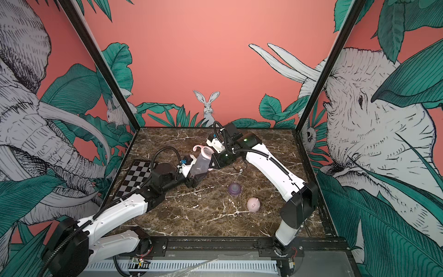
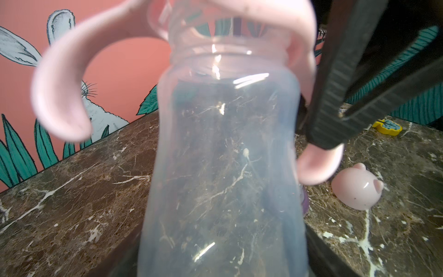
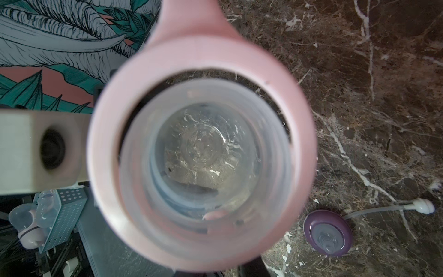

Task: Assemble the baby bottles
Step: Put on the handle of the baby bottle.

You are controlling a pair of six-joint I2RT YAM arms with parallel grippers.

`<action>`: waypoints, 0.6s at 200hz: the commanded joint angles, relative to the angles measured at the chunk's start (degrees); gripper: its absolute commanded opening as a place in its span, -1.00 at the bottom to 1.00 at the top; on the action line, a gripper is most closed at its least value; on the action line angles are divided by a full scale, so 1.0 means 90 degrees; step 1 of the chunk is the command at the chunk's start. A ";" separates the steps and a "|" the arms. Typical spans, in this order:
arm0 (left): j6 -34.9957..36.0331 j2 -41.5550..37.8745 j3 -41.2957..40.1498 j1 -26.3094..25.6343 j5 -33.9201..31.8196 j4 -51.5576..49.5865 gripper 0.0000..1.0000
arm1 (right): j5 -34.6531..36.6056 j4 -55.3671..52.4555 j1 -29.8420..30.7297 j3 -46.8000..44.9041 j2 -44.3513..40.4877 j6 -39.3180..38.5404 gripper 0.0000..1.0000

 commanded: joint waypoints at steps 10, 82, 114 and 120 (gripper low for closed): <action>0.0321 -0.0149 -0.0041 -0.0096 0.0056 0.0287 0.09 | -0.0280 -0.0775 -0.0076 0.0613 0.0141 -0.0578 -0.57; 0.0378 -0.0206 -0.0009 -0.0155 -0.0041 0.0357 0.09 | -0.0209 -0.1207 -0.0081 0.0871 0.0348 -0.0823 -0.58; 0.0410 -0.0251 -0.0065 -0.0186 -0.0144 0.0475 0.09 | -0.0289 -0.1127 -0.0091 0.0741 0.0292 -0.0825 -0.59; 0.0414 -0.0260 -0.0072 -0.0186 -0.0158 0.0501 0.09 | -0.0390 -0.1107 -0.0097 0.0725 0.0303 -0.0818 -0.59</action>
